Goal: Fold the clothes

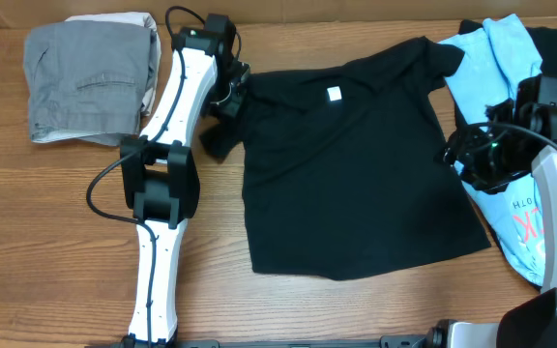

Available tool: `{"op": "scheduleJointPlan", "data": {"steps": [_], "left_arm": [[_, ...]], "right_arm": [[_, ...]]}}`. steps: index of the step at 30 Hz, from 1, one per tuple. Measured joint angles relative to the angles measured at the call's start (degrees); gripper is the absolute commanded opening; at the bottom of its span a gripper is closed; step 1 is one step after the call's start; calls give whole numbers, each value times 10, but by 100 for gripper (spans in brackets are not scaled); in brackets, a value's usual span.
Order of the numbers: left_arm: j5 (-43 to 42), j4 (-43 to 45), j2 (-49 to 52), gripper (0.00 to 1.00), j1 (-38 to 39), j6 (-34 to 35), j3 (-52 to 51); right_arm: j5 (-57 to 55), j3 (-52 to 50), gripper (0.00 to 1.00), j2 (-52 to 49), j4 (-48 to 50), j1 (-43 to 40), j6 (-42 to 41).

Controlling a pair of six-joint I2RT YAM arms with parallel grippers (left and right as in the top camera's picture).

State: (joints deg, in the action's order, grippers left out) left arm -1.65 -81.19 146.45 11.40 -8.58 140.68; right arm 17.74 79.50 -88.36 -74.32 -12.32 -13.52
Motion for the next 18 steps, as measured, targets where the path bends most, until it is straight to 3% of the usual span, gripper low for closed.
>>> {"op": "scheduleJointPlan", "data": {"steps": [4, 7, 18], "left_arm": [[12, -125, 0, 4, -10, 36, 153], [12, -151, -15, 4, -29, 69, 240], [10, -155, -132, 4, -103, 104, 268]], "right_arm": [[-8, 0, 61, 0, -35, 24, -3], [-20, -1, 61, 0, -54, 40, -8], [-37, -96, 62, 0, -7, 58, -43]]}}
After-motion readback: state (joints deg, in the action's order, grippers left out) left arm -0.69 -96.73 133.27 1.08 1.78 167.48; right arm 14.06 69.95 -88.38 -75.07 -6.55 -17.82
